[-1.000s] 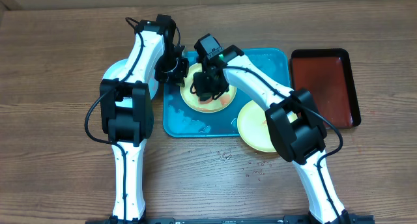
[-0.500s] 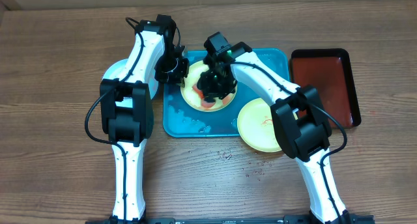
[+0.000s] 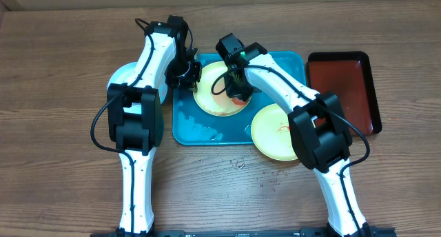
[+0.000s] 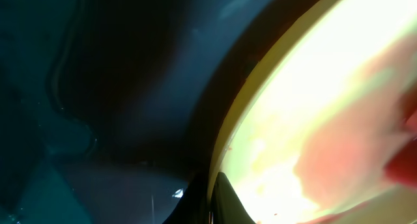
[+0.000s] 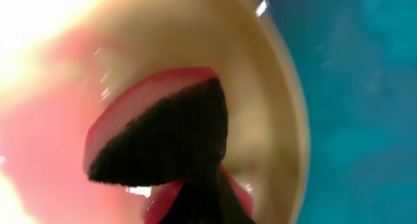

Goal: Clean dirty plates on tray and stack at the side
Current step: 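Scrub the yellow plate with the sponge while the left gripper holds it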

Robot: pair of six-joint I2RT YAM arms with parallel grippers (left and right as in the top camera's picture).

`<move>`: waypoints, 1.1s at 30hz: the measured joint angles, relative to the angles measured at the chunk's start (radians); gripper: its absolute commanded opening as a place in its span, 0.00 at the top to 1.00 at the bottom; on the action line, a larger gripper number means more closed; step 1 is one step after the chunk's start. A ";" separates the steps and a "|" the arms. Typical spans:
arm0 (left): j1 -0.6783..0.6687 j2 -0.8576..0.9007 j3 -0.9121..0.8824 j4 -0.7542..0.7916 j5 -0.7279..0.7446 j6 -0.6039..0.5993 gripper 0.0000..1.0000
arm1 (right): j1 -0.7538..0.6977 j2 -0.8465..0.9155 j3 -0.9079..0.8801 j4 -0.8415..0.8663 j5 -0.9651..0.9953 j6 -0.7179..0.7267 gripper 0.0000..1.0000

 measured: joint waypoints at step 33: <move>0.000 0.000 0.000 0.000 0.001 0.000 0.96 | -0.014 0.005 -0.004 0.101 -0.399 -0.026 0.96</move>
